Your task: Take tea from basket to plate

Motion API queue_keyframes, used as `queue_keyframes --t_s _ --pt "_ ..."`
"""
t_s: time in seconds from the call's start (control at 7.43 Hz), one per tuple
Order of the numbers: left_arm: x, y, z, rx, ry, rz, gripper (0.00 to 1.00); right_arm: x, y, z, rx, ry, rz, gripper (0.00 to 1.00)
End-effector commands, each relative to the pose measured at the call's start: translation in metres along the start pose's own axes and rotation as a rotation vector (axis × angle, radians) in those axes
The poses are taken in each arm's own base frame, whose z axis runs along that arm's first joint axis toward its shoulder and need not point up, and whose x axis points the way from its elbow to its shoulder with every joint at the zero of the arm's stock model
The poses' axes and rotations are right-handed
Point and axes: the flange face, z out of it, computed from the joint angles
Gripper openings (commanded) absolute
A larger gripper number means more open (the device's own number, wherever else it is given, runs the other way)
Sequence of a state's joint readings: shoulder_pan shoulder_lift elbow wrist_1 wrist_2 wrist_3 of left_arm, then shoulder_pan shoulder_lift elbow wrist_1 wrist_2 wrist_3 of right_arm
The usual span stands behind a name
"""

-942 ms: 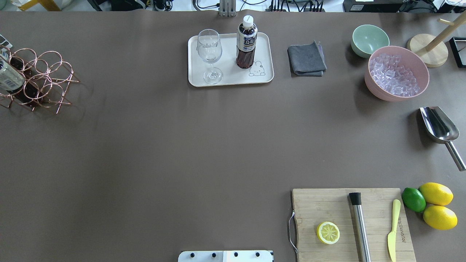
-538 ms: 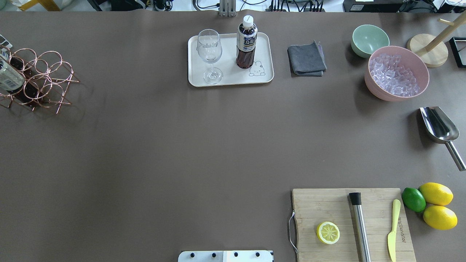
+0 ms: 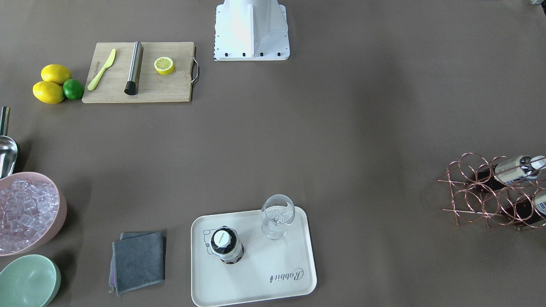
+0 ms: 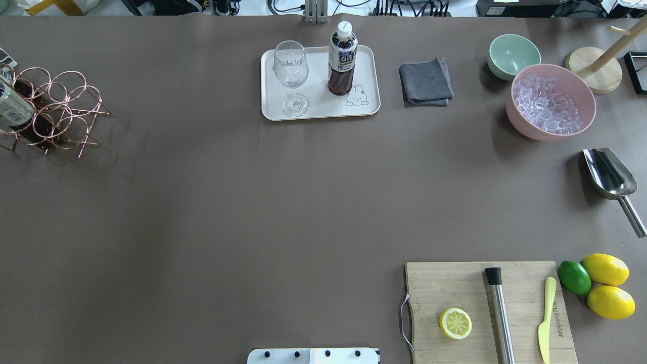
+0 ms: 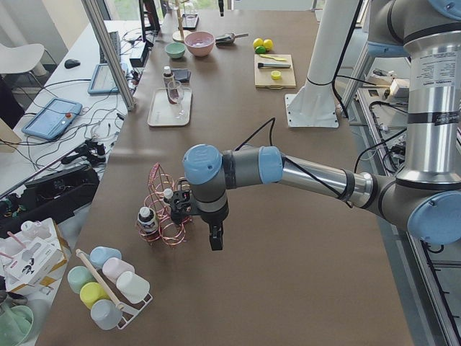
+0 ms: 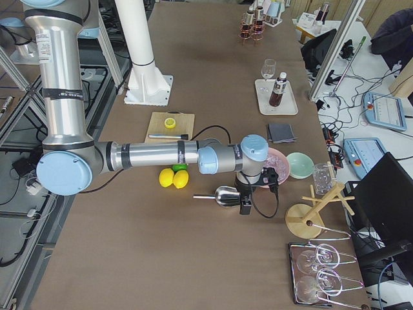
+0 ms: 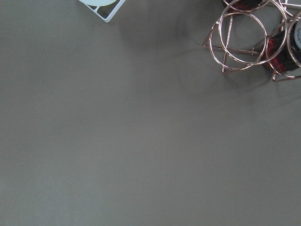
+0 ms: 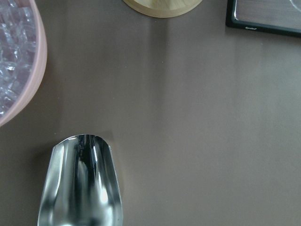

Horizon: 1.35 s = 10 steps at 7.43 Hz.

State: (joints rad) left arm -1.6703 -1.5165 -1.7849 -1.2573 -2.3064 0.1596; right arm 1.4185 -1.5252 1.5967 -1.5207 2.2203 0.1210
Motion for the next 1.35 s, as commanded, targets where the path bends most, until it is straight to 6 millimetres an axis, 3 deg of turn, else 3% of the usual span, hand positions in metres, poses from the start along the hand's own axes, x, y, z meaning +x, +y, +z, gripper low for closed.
queue_keyframes --t_s 0.0,0.13,0.27,0.4,1.21 --pt "-0.022 -0.005 0.021 0.046 -0.005 0.05 0.98 0.022 0.014 0.015 0.033 -0.002 0.001 1.0" --pt "-0.022 -0.005 0.022 0.052 -0.006 0.051 0.98 0.037 0.018 0.014 0.035 0.005 -0.027 1.0" --pt "-0.016 -0.008 0.018 0.057 -0.007 0.06 0.98 0.067 0.03 0.017 0.027 0.008 -0.059 1.0" --pt "-0.016 -0.008 0.018 0.057 -0.006 0.062 0.98 0.079 0.033 0.015 0.03 0.01 -0.058 1.0" --pt "-0.018 -0.008 0.018 0.059 -0.007 0.058 0.98 0.074 0.034 0.007 0.039 -0.077 -0.034 1.0"
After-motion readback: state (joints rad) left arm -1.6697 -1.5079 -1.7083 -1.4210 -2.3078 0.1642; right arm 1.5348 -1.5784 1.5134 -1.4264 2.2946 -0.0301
